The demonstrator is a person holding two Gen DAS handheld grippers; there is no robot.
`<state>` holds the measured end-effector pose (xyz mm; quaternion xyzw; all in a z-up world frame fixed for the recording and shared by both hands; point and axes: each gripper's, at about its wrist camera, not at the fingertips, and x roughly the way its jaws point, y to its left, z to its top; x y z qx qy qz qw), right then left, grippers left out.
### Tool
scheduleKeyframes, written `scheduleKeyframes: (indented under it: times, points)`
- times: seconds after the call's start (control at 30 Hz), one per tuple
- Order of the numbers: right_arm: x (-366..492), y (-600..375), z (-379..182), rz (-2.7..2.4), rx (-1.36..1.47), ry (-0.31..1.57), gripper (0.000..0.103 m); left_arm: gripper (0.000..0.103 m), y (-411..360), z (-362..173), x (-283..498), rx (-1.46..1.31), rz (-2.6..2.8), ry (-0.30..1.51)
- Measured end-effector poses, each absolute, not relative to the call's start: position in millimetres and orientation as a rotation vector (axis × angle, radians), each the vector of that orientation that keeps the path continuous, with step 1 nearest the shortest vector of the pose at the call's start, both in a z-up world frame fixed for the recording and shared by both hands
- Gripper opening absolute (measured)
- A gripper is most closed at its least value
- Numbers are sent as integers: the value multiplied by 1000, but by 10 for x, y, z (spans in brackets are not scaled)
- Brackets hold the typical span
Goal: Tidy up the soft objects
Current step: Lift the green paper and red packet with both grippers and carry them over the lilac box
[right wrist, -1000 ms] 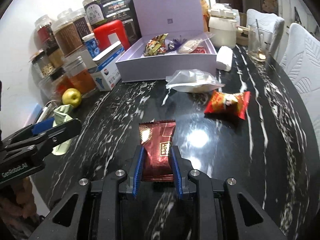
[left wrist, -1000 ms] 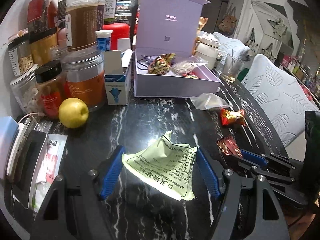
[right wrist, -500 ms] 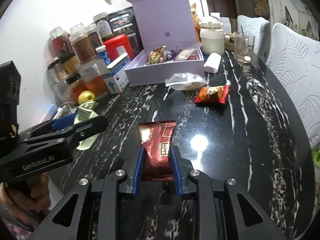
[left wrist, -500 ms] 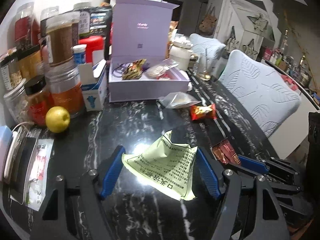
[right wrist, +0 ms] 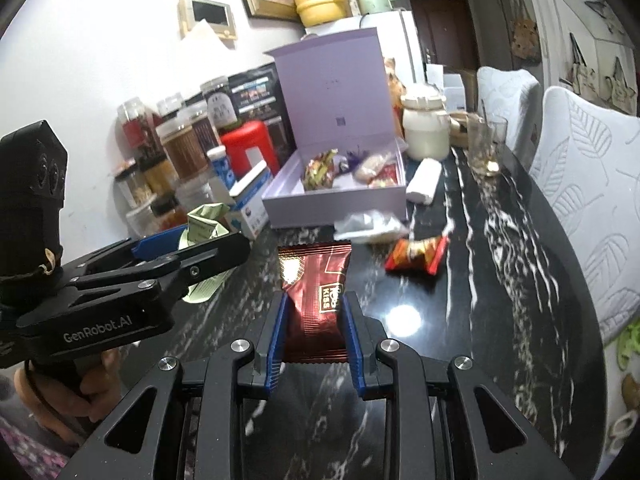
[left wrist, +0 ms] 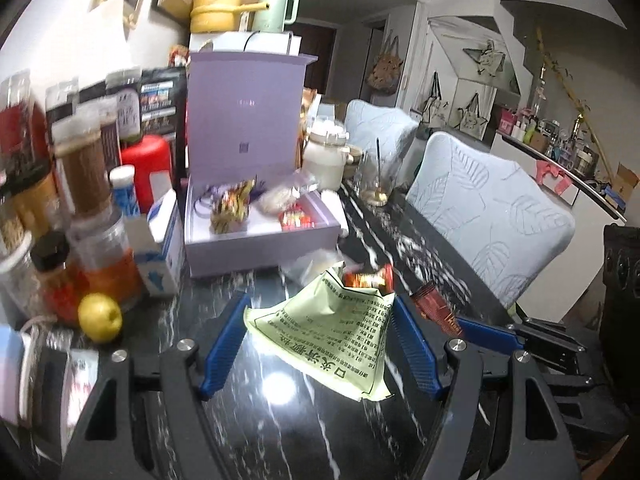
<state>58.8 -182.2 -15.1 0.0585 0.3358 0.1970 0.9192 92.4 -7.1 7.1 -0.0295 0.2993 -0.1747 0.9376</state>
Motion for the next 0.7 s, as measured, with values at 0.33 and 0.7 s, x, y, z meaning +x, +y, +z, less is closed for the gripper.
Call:
scheduleKeyframes:
  times: [0.33,0.7]
  points:
    - [1021,-1837,173,460,105,619,27,72,-108,434,1303,-55,-352,549]
    - [1473,-1816,539,518,60,532,27,72,-115,762,1672,-72,-334,459]
